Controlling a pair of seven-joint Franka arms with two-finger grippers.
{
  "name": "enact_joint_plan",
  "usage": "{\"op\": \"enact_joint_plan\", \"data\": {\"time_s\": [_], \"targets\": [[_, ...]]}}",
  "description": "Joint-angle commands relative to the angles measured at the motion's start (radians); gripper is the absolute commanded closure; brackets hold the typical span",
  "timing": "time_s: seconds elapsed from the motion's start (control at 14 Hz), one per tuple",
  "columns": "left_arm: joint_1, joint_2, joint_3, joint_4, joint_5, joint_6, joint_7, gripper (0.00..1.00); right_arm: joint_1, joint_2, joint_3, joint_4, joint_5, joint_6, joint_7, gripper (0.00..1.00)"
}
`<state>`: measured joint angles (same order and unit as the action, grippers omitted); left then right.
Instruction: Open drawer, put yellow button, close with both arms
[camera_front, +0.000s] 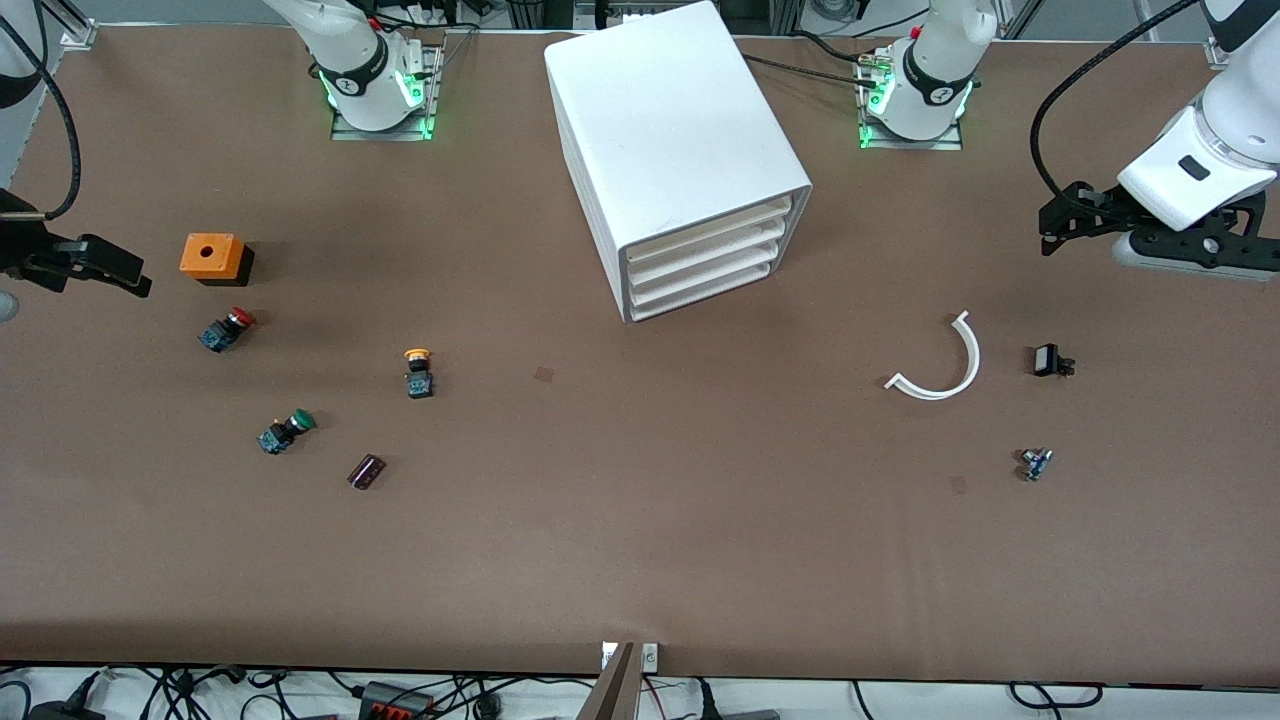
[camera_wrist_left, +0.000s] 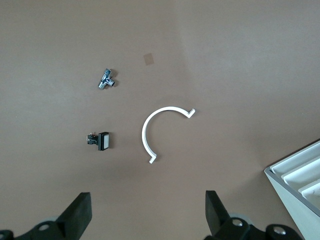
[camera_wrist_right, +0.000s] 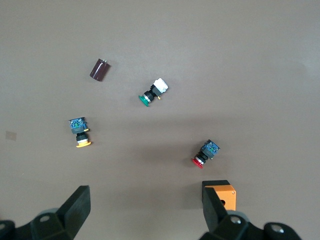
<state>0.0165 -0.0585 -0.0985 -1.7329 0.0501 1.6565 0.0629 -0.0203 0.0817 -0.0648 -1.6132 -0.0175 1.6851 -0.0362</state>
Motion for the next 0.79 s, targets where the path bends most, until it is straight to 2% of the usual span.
{"op": "enact_joint_plan", "data": {"time_s": [0.0, 0.71], "targets": [[0.002, 0.0, -0.003, 0.021, -0.019, -0.023, -0.005, 0.0, 0.002, -0.033, 0.003, -0.034, -0.005, 0.01, -0.01, 0.0], [-0.015, 0.02, -0.004, 0.023, -0.019, -0.041, 0.002, 0.0, 0.031, -0.025, 0.003, -0.028, -0.021, 0.018, -0.011, 0.0]]}}
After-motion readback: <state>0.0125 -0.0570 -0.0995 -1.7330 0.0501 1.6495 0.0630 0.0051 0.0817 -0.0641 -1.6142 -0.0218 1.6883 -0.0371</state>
